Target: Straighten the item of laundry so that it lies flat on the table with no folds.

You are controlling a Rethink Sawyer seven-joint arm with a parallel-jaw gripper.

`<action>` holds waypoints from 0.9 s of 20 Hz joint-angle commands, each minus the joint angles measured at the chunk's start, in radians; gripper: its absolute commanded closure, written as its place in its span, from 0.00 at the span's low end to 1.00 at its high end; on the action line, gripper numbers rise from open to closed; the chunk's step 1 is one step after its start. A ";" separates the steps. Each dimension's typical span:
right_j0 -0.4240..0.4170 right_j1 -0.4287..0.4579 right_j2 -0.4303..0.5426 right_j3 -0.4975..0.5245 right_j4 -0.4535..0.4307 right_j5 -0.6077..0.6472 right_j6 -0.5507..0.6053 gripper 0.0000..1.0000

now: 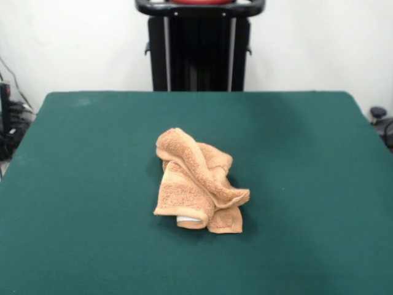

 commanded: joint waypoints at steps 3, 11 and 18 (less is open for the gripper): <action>0.040 -0.047 0.261 0.045 -0.199 -0.136 -0.335 0.00; 0.072 -0.090 0.367 0.108 -0.299 -0.158 -0.333 0.00; 0.091 -0.142 0.460 0.191 -0.373 -0.179 -0.341 0.00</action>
